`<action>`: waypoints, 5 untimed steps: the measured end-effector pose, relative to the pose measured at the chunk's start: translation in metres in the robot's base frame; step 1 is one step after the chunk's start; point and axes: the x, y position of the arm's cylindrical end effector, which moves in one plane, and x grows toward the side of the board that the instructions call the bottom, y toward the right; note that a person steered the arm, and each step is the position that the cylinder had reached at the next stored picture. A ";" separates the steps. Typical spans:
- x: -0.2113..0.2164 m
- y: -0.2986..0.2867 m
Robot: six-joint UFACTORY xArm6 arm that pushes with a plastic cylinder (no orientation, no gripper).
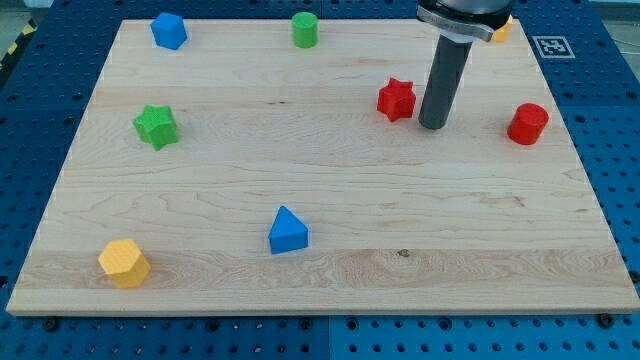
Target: Slide the red star horizontally to the right of the red circle
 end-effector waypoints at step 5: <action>-0.065 -0.014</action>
